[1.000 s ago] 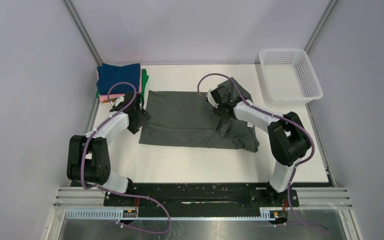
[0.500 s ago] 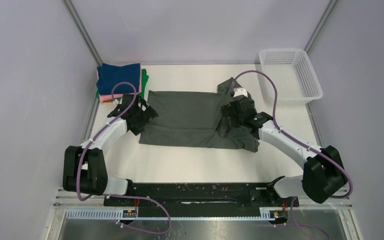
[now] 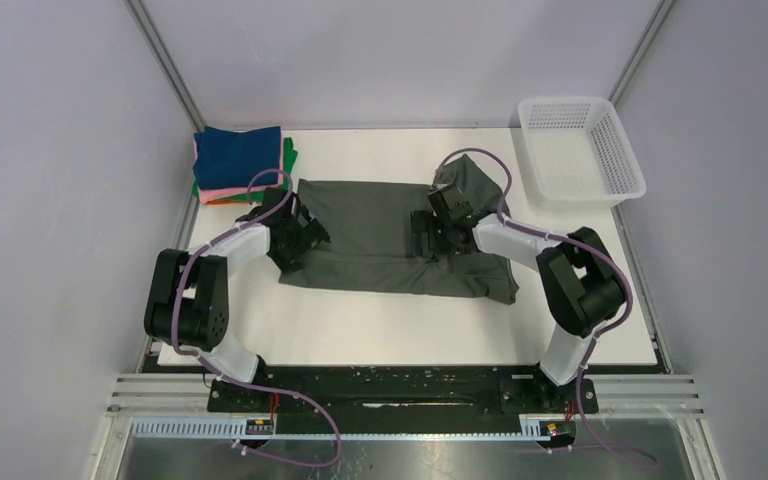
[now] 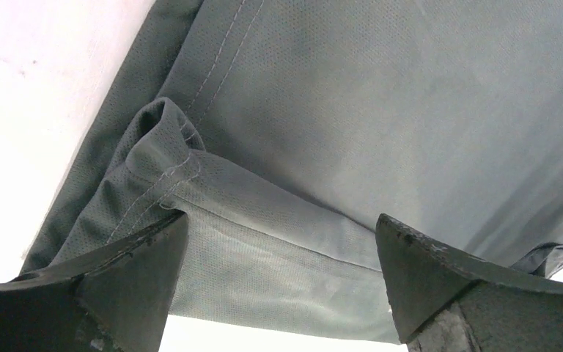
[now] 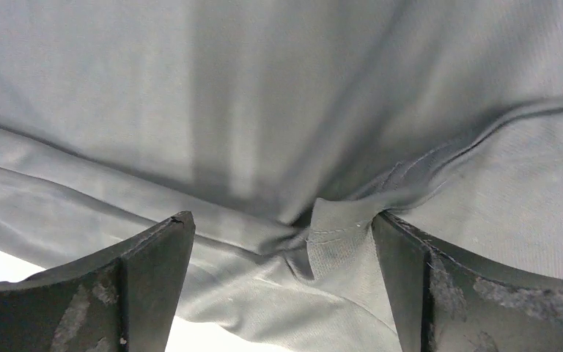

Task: Fold and stack the t-shirts
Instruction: Fold the flattened tshirt in 1/3 of the way

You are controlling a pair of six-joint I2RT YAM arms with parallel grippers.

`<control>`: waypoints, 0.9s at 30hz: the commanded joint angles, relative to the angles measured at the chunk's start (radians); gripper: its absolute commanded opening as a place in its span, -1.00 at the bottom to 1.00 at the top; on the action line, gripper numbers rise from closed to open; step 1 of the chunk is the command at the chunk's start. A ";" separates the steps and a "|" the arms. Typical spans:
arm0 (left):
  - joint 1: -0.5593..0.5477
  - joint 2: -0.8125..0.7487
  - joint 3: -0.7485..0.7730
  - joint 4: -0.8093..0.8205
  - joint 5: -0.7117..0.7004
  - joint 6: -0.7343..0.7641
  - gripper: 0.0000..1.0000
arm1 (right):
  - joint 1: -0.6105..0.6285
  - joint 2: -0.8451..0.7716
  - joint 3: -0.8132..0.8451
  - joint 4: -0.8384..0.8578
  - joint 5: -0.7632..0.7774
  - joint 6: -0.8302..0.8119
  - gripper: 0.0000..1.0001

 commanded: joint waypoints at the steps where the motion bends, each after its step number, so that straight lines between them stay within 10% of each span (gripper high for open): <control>1: 0.002 0.057 0.060 0.030 0.014 0.019 0.98 | -0.005 0.061 0.103 0.065 -0.040 0.009 0.99; 13: 0.002 0.058 -0.006 0.000 0.057 0.037 0.98 | -0.004 0.070 -0.044 0.024 -0.037 0.063 0.99; 27: -0.072 -0.441 -0.438 -0.141 0.007 -0.062 0.98 | 0.042 -0.343 -0.458 0.034 -0.151 0.180 0.99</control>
